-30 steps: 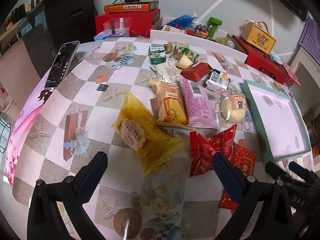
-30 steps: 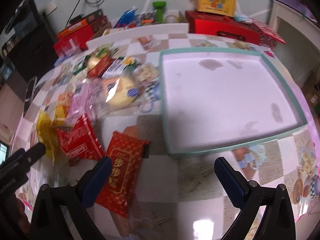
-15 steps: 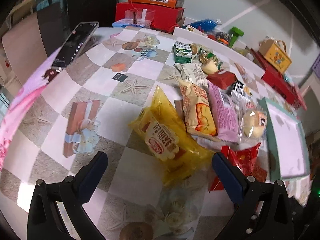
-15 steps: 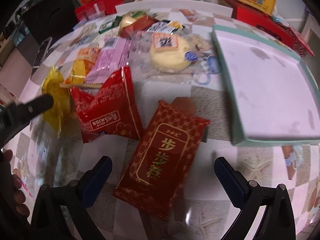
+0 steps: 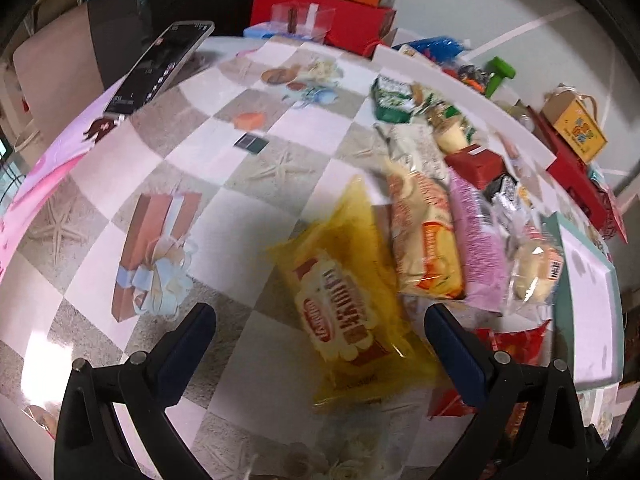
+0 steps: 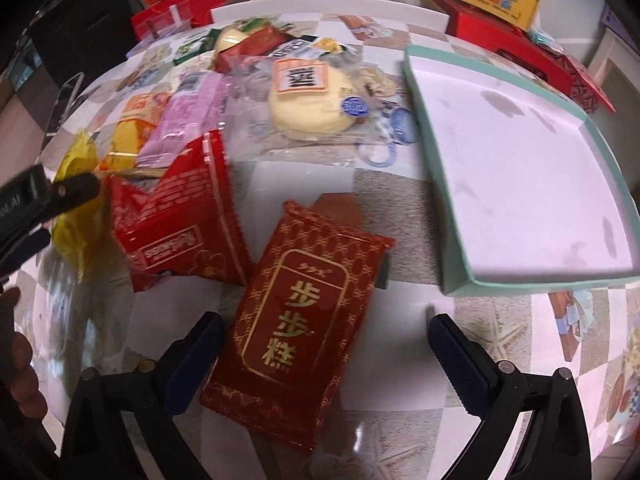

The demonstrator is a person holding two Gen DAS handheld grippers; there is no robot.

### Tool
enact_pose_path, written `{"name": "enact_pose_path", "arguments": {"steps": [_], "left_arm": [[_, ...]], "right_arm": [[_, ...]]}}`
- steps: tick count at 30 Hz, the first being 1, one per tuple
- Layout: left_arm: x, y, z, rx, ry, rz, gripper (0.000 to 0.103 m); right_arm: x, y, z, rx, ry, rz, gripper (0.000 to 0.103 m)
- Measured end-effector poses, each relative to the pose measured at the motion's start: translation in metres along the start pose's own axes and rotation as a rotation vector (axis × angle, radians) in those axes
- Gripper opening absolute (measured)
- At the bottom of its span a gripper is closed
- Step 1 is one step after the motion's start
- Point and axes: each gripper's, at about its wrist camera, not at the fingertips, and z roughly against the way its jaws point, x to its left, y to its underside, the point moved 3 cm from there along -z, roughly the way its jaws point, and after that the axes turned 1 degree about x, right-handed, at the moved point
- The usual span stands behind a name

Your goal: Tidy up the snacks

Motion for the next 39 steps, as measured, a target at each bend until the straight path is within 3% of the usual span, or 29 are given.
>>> {"name": "enact_pose_path", "arguments": {"steps": [4,8,10,12,13,23,39], "left_arm": [[0.002,0.002,-0.003,0.009,0.018,0.004,0.096],[-0.001,0.005,-0.006,0.026,0.047,-0.02,0.078],[-0.002,0.005,-0.005,0.026,0.036,-0.033,0.07],[-0.002,0.006,-0.005,0.026,0.013,-0.048,0.054],[-0.002,0.006,-0.005,0.024,-0.005,-0.057,0.052],[0.001,0.008,-0.003,0.02,-0.006,-0.057,0.051],[0.005,0.008,0.005,0.013,-0.005,-0.049,0.046]], "right_arm": [[-0.007,-0.001,0.006,-0.017,-0.004,-0.006,0.087],[-0.007,-0.003,0.009,-0.032,-0.006,-0.003,0.076],[-0.005,-0.002,0.012,-0.037,-0.003,-0.002,0.072],[-0.006,-0.003,0.014,-0.043,-0.003,-0.003,0.066],[-0.007,-0.002,0.016,-0.048,-0.003,-0.006,0.062],[-0.01,-0.002,0.02,-0.071,-0.018,-0.009,0.054],[-0.012,-0.011,0.036,-0.142,-0.088,-0.053,0.053]]}}
